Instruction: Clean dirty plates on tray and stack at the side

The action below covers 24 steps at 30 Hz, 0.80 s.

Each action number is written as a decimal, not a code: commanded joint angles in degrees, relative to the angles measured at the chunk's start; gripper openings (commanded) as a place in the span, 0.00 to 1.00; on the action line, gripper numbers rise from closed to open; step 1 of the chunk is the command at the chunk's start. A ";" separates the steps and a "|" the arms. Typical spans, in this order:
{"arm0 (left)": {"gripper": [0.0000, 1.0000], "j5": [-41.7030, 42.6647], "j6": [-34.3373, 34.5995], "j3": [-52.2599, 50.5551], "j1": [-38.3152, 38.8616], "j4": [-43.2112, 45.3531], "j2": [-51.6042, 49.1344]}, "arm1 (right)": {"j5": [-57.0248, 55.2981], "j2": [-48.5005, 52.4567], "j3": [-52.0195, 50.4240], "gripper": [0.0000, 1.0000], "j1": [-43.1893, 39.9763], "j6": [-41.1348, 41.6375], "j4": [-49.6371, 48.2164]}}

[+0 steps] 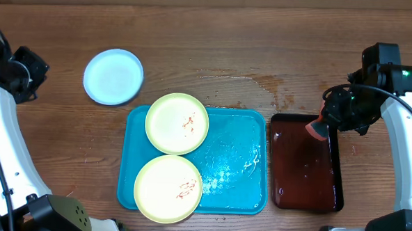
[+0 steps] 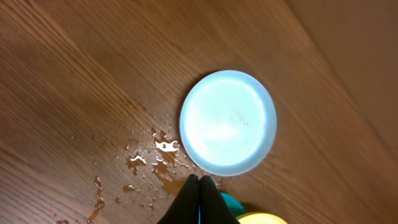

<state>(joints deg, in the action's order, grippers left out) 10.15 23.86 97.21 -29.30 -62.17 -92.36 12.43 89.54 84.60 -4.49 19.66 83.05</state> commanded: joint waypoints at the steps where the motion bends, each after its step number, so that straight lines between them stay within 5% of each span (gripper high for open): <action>1: 0.04 2.34 -2.89 -1.64 2.80 0.61 1.25 | -1.16 -0.46 0.07 0.04 0.09 0.02 0.00; 3: 0.08 2.25 -4.50 -2.67 5.33 0.96 0.96 | -2.38 -0.46 0.07 0.04 0.09 0.07 -0.02; 5: 0.29 0.24 -4.81 -4.11 8.33 1.01 -0.15 | -2.82 -0.46 0.07 0.04 0.09 0.04 0.07; 8: 0.63 -3.56 -4.72 -6.95 11.28 0.98 -3.17 | -3.02 -0.46 0.07 0.25 0.09 -0.02 0.28; 13: 0.84 -4.59 -0.98 -10.97 11.06 1.42 -9.31 | -3.89 -0.46 0.07 0.43 0.09 -0.63 0.90; 24: 0.86 -4.31 -0.57 -11.34 9.84 4.61 -16.94 | -3.91 -0.46 0.07 0.44 0.09 -0.83 1.44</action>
<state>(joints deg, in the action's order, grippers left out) 6.33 22.37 85.58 -19.51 -58.24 -106.94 8.97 89.54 84.60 -4.49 19.22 84.55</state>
